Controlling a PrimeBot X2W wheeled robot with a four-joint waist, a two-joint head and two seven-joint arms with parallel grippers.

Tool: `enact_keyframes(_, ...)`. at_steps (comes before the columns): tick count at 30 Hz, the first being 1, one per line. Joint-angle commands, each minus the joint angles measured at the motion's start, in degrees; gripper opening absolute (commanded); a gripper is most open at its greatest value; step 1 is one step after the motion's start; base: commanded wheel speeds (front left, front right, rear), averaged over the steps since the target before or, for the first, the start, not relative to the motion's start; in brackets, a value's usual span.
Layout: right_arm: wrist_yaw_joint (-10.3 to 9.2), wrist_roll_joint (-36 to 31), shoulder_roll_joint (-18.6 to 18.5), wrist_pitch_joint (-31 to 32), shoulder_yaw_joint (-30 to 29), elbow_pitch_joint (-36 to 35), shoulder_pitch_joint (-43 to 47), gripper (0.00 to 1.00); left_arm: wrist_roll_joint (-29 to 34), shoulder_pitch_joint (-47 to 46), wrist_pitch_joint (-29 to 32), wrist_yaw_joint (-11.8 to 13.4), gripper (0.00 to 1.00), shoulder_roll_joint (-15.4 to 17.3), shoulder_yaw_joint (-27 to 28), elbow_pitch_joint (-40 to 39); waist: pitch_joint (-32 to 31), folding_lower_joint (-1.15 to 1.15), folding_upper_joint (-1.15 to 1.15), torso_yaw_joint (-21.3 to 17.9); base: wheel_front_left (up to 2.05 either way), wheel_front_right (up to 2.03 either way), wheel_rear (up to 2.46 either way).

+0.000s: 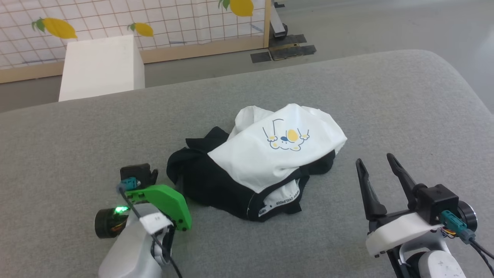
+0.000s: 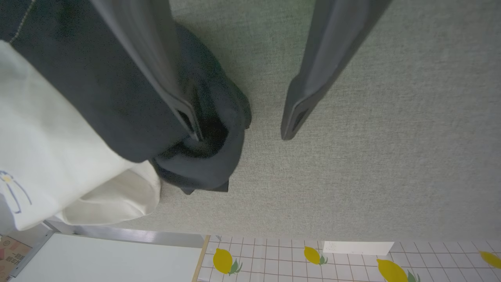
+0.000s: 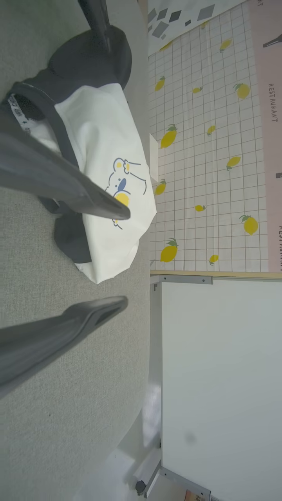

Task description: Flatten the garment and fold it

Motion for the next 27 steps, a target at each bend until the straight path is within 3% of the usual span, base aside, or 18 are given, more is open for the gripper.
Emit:
enact_keyframes(1, -0.1, 0.33, 0.05, -0.67, 0.17, 0.48, -0.85, 1.0, -1.88, -2.7, 4.2, 1.73, 1.0, -0.22, 0.92, 4.1, 0.25, 0.0, 0.47, -0.97, 0.0, 0.0, 0.0)
enact_keyframes(2, -0.1, 0.35, 0.05, -0.83, 0.02, 0.69, -0.85, 1.0, -2.52, -3.98, 2.88, 1.72, 0.0, -0.27, 1.65, 4.28, 0.09, 0.0, 0.47, -0.99, 0.0, 0.0, 0.0)
enact_keyframes(7, -0.1, 0.43, 0.05, -0.99, -0.44, 0.78, -0.64, 1.0, -4.26, -3.76, -5.52, 1.59, 0.0, -0.51, 4.7, 0.8, -0.47, 0.0, 0.47, 0.11, 0.0, 0.0, 0.0)
enact_keyframes(12, -0.1, 0.43, 0.05, -1.03, -0.91, 0.55, -0.54, 1.0, -5.3, -0.31, -8.93, 3.34, 0.0, 0.29, 9.42, -7.02, -0.68, 0.0, 0.47, 1.9, 0.0, 0.0, 0.0)
enact_keyframes(16, -0.1, 0.61, 0.05, -1.08, -0.87, 0.64, -0.39, 1.0, -4.63, 5.63, -9.37, 5.9, 0.0, 1.39, 14.54, -16.35, -0.83, 0.0, 0.47, 3.04, 0.0, 0.0, 0.0)
enact_keyframes(17, -0.1, 0.74, 0.05, -1.1, -0.81, 0.71, -0.21, 1.0, -3.67, 12.17, -9.41, 8.94, 0.0, 1.23, 18.28, -22.57, -1.02, 0.0, 0.47, 3.93, 0.0, 0.0, 0.0)
enact_keyframes(21, -0.1, 0.82, 0.05, -0.94, -1.0, 0.76, 0.04, 1.0, -4.75, 19.55, -6.62, 11.74, 0.0, 1.26, 20.75, -23.47, -1.1, 0.0, 0.47, 5.11, 0.0, 0.0, 0.0)
enact_keyframes(22, -0.1, 0.81, 0.05, -0.8, -0.92, 0.8, 0.06, 1.0, -5.39, 21.01, -4.1, 12.18, 0.07, 1.02, 20.55, -23.04, -1.1, 0.0, 0.47, 5.37, 0.0, 0.0, 0.0)
enact_keyframes(23, -0.1, 0.76, 0.05, -0.68, -0.86, 0.81, 0.06, 1.0, -5.87, 21.93, -2.03, 12.07, 0.87, 0.85, 19.99, -22.92, -1.05, 0.0, 0.47, 5.61, 0.0, 0.0, 0.0)
enact_keyframes(24, -0.1, 0.67, 0.05, -0.46, -0.78, 0.83, 0.05, 1.0, -6.26, 22.58, -0.37, 11.66, 1.0, 0.63, 19.21, -23.42, -0.97, 0.0, 0.47, 5.95, 0.0, 0.0, 0.0)
enact_keyframes(27, -0.1, 0.42, 0.05, 0.24, -0.62, 0.82, -0.09, 1.0, -7.57, 22.93, -0.11, 9.04, 1.0, 0.09, 18.03, -25.27, -0.54, 0.0, 0.47, 6.85, 0.0, 0.0, 0.0)
